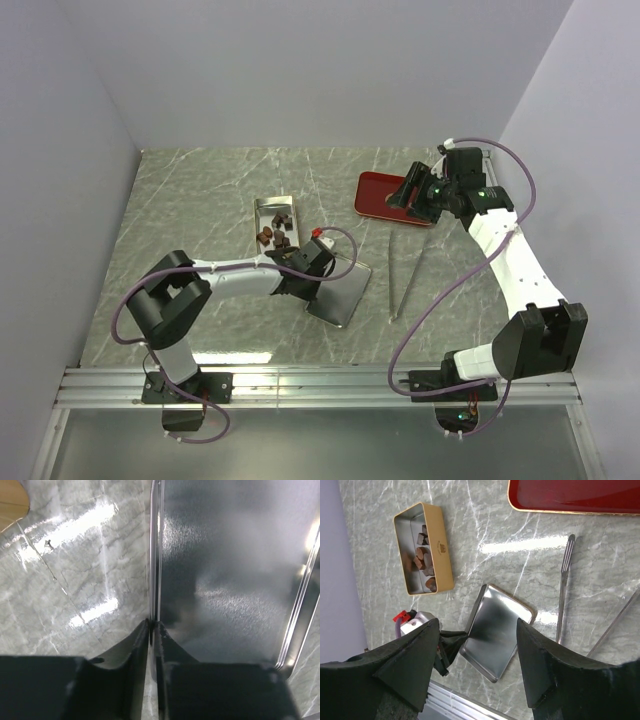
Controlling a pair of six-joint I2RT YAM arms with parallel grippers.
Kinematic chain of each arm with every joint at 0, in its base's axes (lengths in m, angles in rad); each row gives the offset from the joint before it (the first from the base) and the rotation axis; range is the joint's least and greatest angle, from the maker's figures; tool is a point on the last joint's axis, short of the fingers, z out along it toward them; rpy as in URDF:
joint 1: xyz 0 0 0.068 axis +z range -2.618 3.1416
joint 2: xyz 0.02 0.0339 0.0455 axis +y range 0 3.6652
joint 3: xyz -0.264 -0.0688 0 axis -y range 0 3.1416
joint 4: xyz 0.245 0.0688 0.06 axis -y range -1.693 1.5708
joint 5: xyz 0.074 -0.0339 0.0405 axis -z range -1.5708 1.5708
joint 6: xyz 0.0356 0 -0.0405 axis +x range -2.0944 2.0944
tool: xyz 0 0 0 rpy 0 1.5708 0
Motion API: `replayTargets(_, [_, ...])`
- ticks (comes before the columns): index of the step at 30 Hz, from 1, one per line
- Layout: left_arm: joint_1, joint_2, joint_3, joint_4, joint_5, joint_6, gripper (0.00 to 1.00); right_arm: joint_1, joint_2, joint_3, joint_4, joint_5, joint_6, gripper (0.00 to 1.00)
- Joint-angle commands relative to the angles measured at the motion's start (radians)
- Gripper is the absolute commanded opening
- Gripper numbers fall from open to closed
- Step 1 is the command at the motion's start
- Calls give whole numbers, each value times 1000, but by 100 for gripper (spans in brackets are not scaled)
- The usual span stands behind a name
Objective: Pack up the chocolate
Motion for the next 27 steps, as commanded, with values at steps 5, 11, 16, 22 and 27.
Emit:
replayTargets(5, [-4,60,15,-61,8,22,0,-8,-21,-19,48,-9,10,70])
replayTargets(11, [-4,23,59,-107,-1,30,0,-8,-24,-16,42,5,-4,70])
replayTargets(16, [-5,-34,148,-173,-36,31,0,-14,-31,13,23,17,-16,70])
replayTargets(22, [-4,-34,297,-252,-73,44,0,-27,-28,74,-3,7,-24,70])
replayTargets(27, [-1,-34,346,-276,-97,15,0,-50,-56,126,-9,-6,-18,70])
